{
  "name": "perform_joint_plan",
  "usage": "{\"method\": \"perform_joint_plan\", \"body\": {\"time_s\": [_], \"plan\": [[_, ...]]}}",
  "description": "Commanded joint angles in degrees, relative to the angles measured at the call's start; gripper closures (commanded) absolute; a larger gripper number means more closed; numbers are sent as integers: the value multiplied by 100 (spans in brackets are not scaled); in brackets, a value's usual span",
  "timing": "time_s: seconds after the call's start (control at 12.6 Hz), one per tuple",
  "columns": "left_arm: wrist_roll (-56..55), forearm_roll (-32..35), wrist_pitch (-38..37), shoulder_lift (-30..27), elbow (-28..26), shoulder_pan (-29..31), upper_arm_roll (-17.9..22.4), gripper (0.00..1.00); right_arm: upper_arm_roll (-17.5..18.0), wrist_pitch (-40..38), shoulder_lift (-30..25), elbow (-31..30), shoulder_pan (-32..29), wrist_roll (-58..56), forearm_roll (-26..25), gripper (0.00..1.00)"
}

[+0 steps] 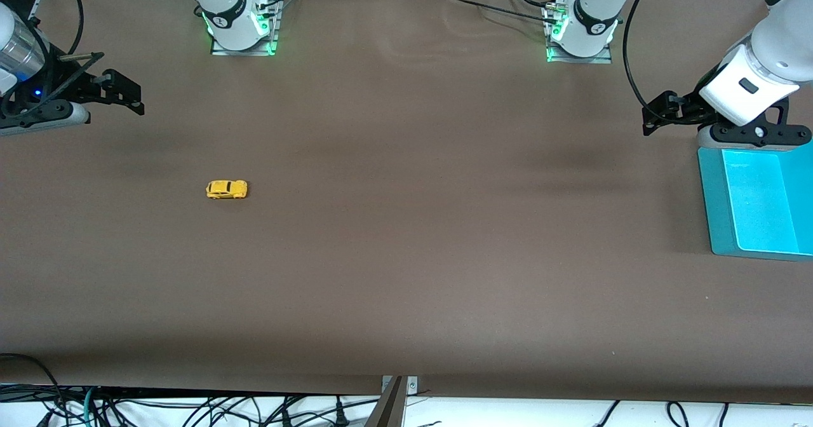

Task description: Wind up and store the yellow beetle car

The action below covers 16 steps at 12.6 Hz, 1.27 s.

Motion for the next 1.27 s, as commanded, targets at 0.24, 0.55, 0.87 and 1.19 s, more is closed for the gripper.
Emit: {"method": "perform_joint_plan", "body": {"time_s": [0.24,0.55,0.87,1.19], "plan": [[43,116,-129,79,190,-75,45,0,-29,-147,10,63,13,-77,21,0],[43,116,-129,79,190,-75,45,0,-73,-235,1,63,-31,-166,12,0],[43,116,-137,79,190,-75,45,0,-91,-191,19,37,-22,-149,12,0],[43,116,-137,70,190,-75,45,0,-99,-252,36,54,-4,-78,3,0]]}}
